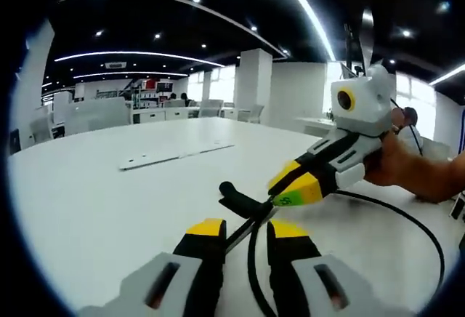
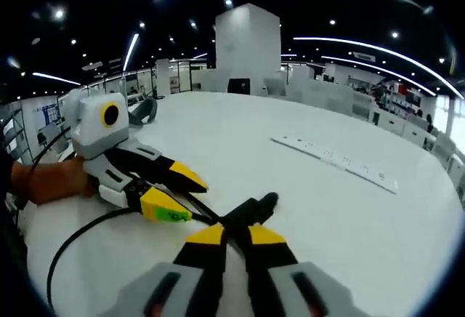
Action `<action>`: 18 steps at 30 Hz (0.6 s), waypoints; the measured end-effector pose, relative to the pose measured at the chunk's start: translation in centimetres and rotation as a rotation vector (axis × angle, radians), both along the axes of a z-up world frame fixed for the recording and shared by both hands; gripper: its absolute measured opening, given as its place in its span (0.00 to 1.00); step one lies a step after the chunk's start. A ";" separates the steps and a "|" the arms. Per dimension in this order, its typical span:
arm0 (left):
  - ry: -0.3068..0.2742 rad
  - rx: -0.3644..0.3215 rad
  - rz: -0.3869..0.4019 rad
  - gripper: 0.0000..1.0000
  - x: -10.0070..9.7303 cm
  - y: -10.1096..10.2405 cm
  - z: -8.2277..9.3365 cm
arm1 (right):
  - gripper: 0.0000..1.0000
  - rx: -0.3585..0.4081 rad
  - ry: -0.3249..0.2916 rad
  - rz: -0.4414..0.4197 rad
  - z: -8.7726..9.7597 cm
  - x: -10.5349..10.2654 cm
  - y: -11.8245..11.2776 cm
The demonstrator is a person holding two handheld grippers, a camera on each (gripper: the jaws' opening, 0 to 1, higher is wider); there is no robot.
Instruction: Find the charging cable on the desk, coil it up and secure with Velcro.
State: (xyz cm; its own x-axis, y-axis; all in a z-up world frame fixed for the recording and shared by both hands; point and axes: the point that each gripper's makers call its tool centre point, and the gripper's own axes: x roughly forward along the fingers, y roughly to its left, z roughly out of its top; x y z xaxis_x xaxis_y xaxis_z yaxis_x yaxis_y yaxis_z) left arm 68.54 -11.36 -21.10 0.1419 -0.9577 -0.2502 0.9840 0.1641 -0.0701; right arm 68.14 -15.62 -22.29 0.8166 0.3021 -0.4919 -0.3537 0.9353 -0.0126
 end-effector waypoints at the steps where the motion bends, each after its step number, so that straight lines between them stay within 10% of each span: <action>1: -0.003 -0.006 0.000 0.24 -0.1 0.0 0.1 | 0.15 -0.005 -0.003 0.003 0.0 0.0 0.1; 18: -0.038 -0.061 0.065 0.27 1.1 0.5 1.5 | 0.30 0.000 -0.156 -0.034 1.2 -1.8 0.6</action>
